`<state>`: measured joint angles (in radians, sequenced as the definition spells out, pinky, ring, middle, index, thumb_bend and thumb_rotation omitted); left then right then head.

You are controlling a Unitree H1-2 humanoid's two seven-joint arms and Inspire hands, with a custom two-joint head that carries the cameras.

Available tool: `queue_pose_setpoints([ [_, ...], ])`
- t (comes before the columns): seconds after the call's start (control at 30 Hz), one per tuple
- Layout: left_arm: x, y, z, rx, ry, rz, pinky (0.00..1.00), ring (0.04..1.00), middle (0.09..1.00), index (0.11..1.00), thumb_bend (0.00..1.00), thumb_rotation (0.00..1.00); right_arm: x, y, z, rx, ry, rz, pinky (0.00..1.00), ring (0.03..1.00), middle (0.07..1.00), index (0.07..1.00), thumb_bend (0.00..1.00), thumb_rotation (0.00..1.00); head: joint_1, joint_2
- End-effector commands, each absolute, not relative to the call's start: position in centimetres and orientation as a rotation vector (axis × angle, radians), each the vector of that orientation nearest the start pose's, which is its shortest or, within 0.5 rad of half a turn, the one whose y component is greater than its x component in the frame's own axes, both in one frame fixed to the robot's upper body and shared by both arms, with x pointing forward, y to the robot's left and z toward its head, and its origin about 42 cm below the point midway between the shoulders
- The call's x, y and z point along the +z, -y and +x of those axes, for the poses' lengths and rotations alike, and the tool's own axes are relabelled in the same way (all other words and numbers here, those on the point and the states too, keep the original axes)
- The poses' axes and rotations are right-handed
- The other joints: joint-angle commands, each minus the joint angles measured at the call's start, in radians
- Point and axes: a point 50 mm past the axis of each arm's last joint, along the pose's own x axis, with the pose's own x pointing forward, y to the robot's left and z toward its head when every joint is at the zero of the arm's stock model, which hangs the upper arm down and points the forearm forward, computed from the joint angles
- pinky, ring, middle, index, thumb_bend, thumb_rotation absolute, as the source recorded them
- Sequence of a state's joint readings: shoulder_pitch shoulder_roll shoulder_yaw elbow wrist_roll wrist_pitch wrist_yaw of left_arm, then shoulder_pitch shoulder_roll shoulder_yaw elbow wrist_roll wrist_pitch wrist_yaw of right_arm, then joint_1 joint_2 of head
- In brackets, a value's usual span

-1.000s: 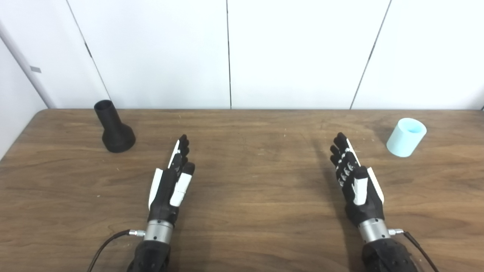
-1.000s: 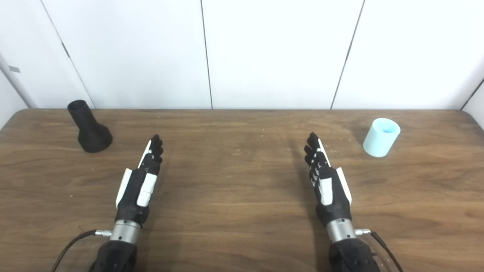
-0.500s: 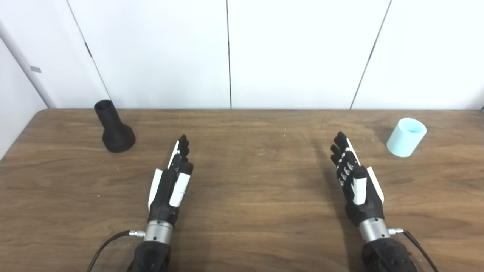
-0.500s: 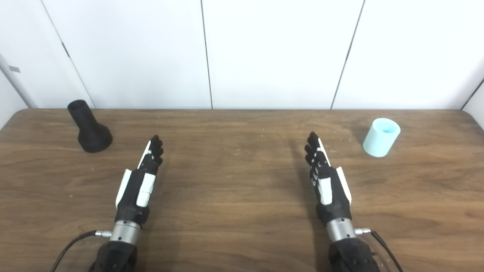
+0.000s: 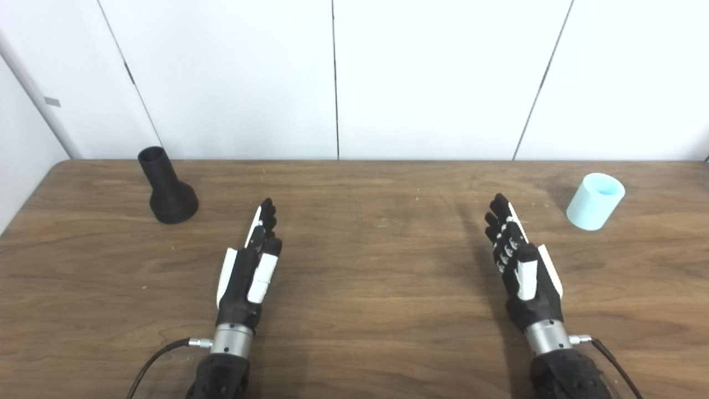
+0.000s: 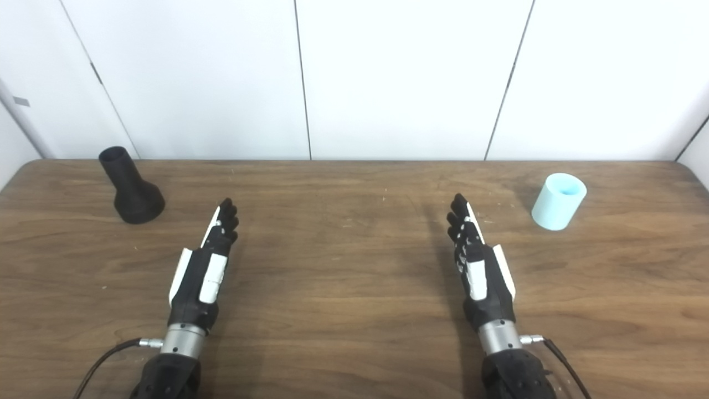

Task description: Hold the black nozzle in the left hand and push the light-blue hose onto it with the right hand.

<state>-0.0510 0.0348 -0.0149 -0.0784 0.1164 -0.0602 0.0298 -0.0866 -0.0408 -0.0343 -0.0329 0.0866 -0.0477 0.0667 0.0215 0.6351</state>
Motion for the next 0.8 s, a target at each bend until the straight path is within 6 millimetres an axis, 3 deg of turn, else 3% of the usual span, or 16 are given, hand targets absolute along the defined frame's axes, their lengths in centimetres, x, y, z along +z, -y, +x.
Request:
queue_pose_setpoints([
  [0.0,14.75,-21.27,30.39,0.008,0.254,0.152,1.0,1.0,1.0,0.995,0.98,0.99,14.85,22.1,31.46,0.059,0.24,0.047,1.0,1.0,1.0,1.0,0.84,1.0,0.001,0.003],
  [0.77,15.04,-21.71,30.62,0.018,0.262,0.162,1.0,1.0,1.0,0.987,0.94,1.0,14.88,22.22,31.46,0.08,0.231,0.063,1.0,1.0,1.0,1.0,0.84,1.0,-0.001,0.005],
])
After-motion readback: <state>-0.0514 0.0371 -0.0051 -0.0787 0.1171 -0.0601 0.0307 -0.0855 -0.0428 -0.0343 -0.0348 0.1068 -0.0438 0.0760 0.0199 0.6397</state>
